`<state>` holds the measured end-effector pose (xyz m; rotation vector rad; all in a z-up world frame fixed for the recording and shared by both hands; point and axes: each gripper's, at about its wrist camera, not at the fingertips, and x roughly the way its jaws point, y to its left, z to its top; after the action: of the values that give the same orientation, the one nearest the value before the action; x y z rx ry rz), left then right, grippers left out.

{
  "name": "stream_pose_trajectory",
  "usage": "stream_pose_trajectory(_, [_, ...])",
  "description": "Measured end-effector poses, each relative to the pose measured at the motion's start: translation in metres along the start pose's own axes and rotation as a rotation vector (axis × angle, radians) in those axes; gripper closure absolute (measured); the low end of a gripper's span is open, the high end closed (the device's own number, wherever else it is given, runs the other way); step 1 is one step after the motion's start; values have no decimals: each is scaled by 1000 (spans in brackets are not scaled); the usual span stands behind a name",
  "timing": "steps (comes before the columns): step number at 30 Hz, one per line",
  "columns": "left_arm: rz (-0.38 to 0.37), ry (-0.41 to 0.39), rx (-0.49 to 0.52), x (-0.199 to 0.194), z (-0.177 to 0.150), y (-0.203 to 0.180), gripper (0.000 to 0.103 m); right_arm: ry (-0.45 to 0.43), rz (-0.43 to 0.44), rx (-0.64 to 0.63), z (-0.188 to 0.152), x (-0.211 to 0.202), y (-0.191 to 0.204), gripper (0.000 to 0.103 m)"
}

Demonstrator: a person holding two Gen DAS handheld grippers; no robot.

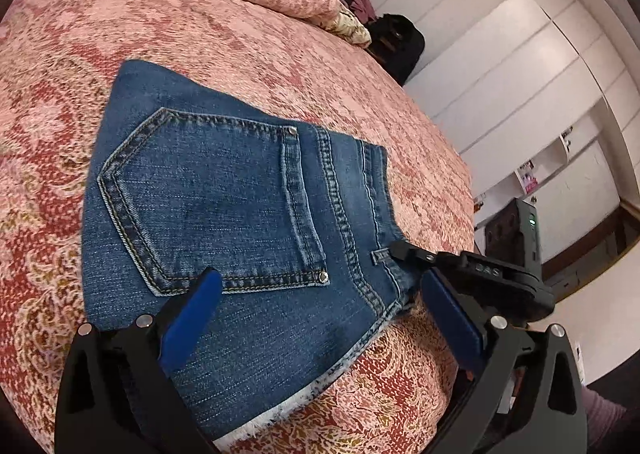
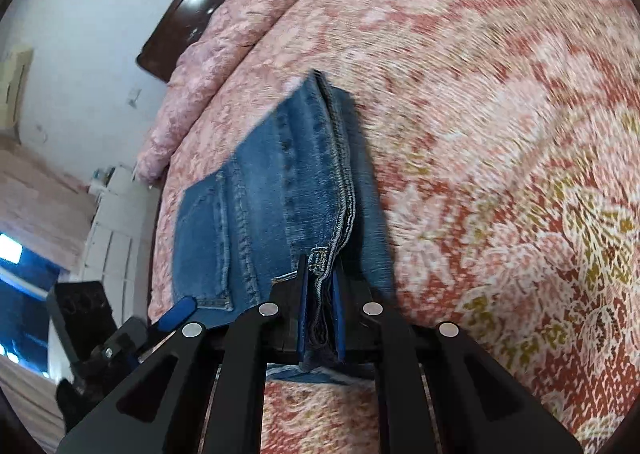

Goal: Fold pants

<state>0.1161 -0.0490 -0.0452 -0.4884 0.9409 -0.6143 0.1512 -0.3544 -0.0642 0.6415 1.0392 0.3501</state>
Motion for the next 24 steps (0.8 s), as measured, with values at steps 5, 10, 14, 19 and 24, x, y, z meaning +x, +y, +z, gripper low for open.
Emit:
stream_pose_trajectory(5, [-3, -2, -17, 1, -2, 5, 3, 37, -80, -42, 0, 8, 4, 94])
stream_pose_trajectory(10, [55, 20, 57, 11, -5, -5, 3, 36, -39, 60, -5, 11, -18, 90])
stream_pose_trajectory(14, [102, 25, 46, 12, -6, -9, 3, 25, -134, 44, -4, -13, -4, 85])
stream_pose_trajectory(19, [168, 37, 72, 17, -7, -17, 3, -79, -188, -45, 13, -39, 26, 85])
stream_pose_trajectory(24, [200, 44, 50, 19, -6, -18, 3, -22, -139, -167, 45, 7, 70, 85])
